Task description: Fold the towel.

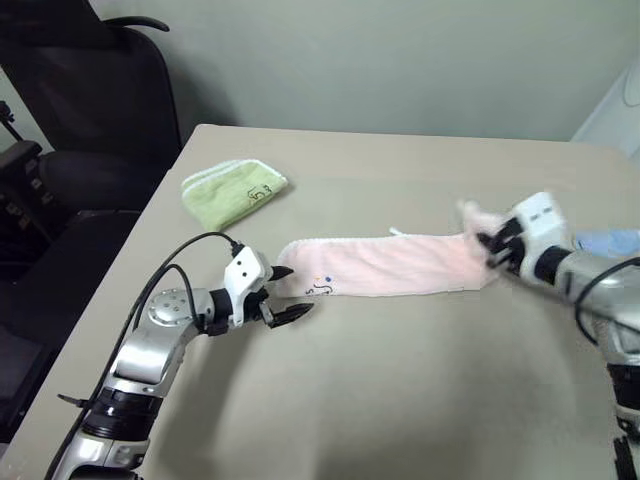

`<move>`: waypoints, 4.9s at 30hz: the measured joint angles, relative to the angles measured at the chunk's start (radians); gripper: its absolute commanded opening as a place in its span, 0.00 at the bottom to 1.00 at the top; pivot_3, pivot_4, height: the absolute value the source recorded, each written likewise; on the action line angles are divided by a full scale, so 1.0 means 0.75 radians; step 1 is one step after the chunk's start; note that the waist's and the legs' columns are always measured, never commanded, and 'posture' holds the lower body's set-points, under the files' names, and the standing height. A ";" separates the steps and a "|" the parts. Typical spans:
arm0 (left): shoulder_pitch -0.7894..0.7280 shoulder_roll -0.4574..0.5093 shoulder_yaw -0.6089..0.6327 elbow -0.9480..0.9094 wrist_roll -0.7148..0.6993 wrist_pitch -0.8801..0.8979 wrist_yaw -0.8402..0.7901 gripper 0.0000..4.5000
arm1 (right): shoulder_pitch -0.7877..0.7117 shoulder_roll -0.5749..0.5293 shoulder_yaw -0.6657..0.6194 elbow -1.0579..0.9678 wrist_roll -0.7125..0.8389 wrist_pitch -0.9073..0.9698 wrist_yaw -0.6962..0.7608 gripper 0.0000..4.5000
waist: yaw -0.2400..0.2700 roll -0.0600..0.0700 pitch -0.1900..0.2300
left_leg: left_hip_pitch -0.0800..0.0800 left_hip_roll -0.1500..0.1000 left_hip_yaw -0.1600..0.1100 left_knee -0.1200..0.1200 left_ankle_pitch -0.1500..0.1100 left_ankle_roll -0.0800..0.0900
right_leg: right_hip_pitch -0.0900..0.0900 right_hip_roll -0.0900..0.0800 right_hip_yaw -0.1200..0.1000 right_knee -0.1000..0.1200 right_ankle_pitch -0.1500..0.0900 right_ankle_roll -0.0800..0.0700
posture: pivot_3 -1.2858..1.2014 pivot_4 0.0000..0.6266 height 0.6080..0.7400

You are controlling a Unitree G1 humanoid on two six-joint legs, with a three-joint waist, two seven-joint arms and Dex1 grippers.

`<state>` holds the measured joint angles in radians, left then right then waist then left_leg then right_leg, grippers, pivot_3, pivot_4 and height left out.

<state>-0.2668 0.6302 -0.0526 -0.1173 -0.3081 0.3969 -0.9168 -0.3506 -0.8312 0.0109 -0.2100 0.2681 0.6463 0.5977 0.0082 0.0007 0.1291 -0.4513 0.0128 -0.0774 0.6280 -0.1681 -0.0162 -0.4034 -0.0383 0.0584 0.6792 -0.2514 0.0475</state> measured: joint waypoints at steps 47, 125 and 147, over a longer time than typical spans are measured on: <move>0.211 -0.086 0.337 -0.094 -0.589 0.516 0.126 1.00 | 0.007 0.284 -0.144 0.120 0.158 0.047 0.181 0.01 | 0.007 -0.005 -0.002 | 0.009 0.000 0.000 -0.002 0.003 -0.003 | 0.010 0.002 0.002 0.001 -0.007 -0.001 | 0.52 0.24 1.00; -0.766 -0.448 -0.250 0.193 -0.520 0.696 0.408 0.00 | -0.072 0.412 -0.382 0.218 0.191 -0.020 -0.095 0.00 | 0.038 -0.026 0.015 | 0.019 -0.020 -0.037 -0.022 0.004 -0.001 | 0.050 0.065 0.086 -0.008 -0.046 0.009 | 0.52 0.24 1.00; -0.971 -0.865 -0.396 0.735 -0.093 0.503 0.115 0.57 | -0.014 0.445 -0.532 0.168 0.236 -0.023 -0.297 0.00 | 0.020 -0.025 0.014 | 0.017 -0.020 -0.028 -0.012 -0.006 0.012 | 0.052 0.064 0.102 -0.021 -0.038 0.022 | 0.52 0.24 1.00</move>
<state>-0.9951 -0.0183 -0.3495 0.4337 -0.3778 0.7743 -0.8301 -0.3615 -0.4977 -0.3884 -0.0844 0.4447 0.6293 0.3746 0.0231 -0.0177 0.1397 -0.4383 -0.0026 -0.0981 0.6189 -0.1730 -0.0075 -0.3641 0.0097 0.1352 0.6631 -0.2801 0.0642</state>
